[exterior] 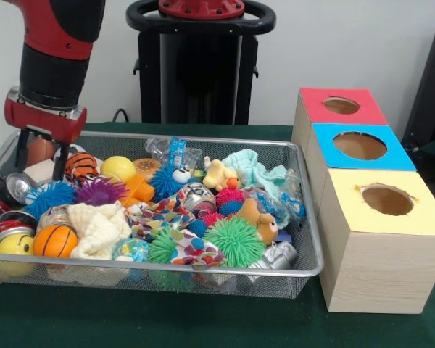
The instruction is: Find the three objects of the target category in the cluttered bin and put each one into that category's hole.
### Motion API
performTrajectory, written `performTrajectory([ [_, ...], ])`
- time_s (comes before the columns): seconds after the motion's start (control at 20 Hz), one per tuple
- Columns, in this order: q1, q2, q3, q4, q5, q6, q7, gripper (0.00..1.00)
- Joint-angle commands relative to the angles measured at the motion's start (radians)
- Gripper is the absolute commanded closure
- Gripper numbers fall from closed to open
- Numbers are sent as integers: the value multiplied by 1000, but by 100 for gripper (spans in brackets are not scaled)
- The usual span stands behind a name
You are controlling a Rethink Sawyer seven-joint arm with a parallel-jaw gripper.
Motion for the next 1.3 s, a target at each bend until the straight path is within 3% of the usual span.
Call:
performTrajectory([
  [0.05,56,-16,-46,71,5,-99,225,0],
  [0.25,67,-13,-48,112,19,-129,228,0],
  [0.75,-27,-57,90,172,13,-49,92,0],
  [1.1,-76,-10,172,146,4,-16,39,0],
  [1.3,-77,-6,178,130,-1,6,32,0],
])
